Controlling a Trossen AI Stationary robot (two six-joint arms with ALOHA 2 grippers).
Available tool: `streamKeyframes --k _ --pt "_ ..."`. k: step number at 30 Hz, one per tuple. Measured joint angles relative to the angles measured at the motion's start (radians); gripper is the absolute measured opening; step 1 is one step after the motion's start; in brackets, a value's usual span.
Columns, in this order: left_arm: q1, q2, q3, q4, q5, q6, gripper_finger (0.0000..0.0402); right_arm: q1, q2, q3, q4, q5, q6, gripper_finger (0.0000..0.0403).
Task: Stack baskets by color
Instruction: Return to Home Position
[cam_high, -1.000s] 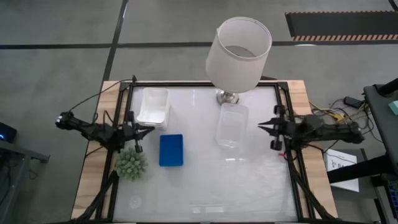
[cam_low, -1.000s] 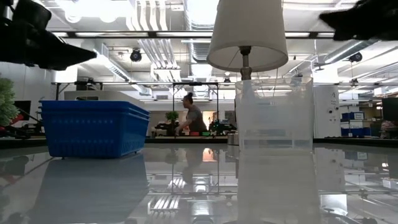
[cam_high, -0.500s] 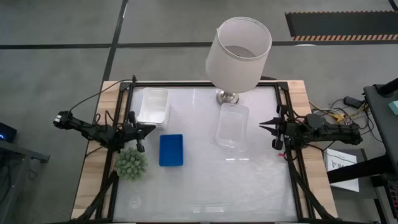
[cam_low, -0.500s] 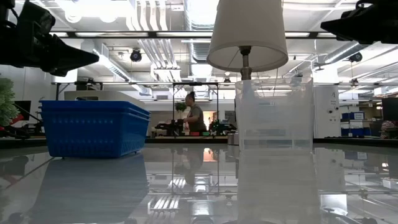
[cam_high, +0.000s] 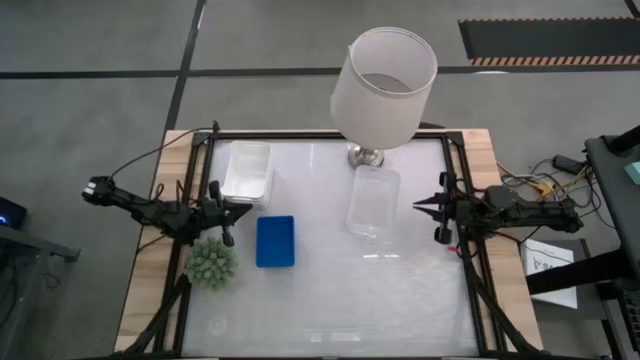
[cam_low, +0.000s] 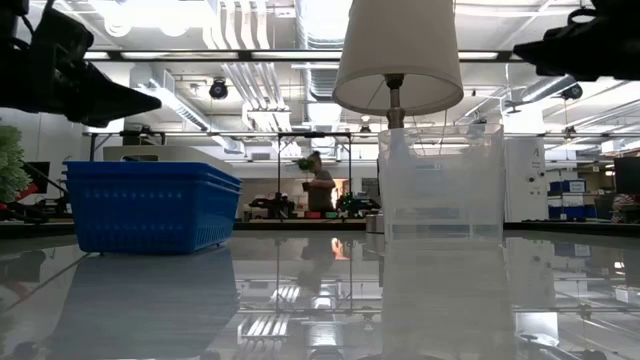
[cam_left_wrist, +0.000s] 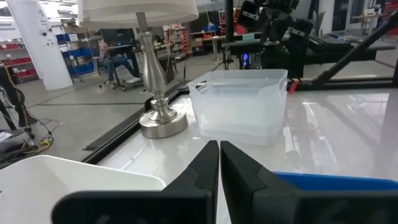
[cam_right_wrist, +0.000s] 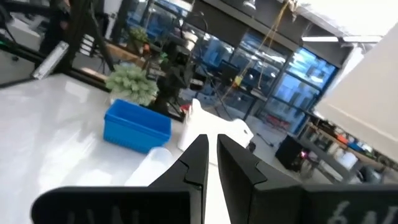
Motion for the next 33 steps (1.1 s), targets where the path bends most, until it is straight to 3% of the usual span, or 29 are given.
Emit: streamKeyframes --k 4,15,21,27,33 --pt "0.0 0.016 0.0 0.0 0.0 0.0 0.0 -0.009 0.0 0.0 -0.021 0.082 0.013 0.0027" --pt "-0.001 0.055 -0.001 0.0 0.0 0.0 0.0 -0.013 0.0 -0.1 0.0 0.124 0.14 0.0027" --pt "0.0 0.06 -0.002 0.0 0.001 0.0 0.0 -0.015 0.0 -0.106 0.018 0.104 0.159 0.0027" --pt "0.0 0.062 -0.002 0.0 0.001 0.0 0.0 -0.015 0.016 -0.108 0.023 0.163 0.156 0.0027" --pt "0.0 0.06 -0.002 0.0 0.001 0.0 0.0 -0.015 0.036 -0.109 0.029 0.175 0.252 0.0027"
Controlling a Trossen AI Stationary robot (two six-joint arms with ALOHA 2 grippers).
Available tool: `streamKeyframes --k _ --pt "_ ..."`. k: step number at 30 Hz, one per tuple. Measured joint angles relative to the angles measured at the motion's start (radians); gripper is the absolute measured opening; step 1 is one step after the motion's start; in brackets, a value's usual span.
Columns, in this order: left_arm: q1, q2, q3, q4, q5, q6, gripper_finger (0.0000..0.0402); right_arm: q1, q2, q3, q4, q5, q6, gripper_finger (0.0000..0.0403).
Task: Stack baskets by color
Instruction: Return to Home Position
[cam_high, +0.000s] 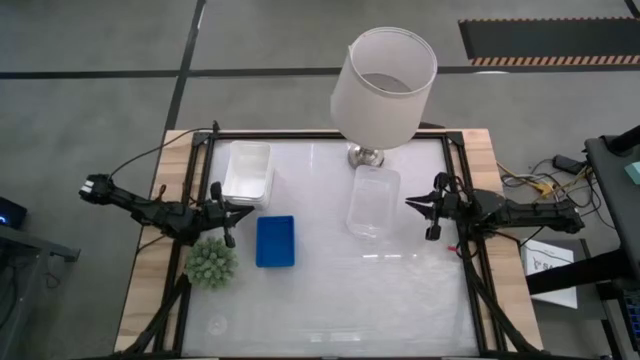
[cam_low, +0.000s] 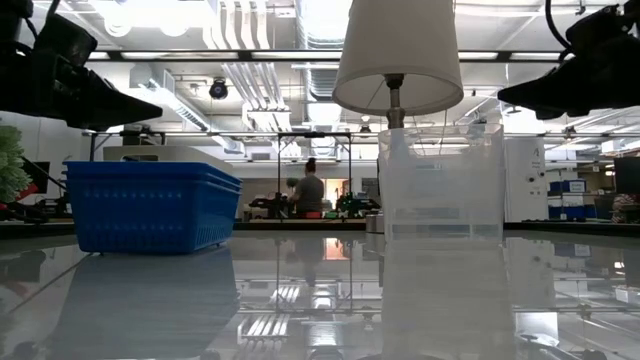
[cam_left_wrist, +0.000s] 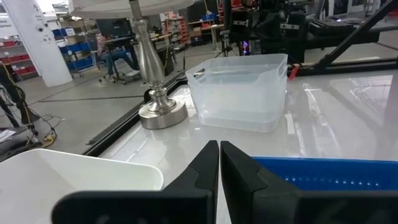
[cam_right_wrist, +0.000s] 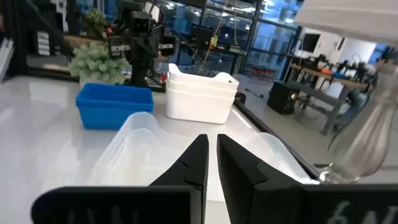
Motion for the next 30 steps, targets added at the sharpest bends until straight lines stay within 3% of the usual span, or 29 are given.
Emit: streamKeyframes --k 5,30 --pt "0.0 0.001 0.0 0.0 0.0 0.0 0.0 0.0 0.0 0.0 0.0 0.0 0.076 0.0027" --pt "0.0 0.001 0.0 0.0 0.0 0.0 0.0 0.0 0.0 -0.001 0.001 0.0 0.075 0.0027"
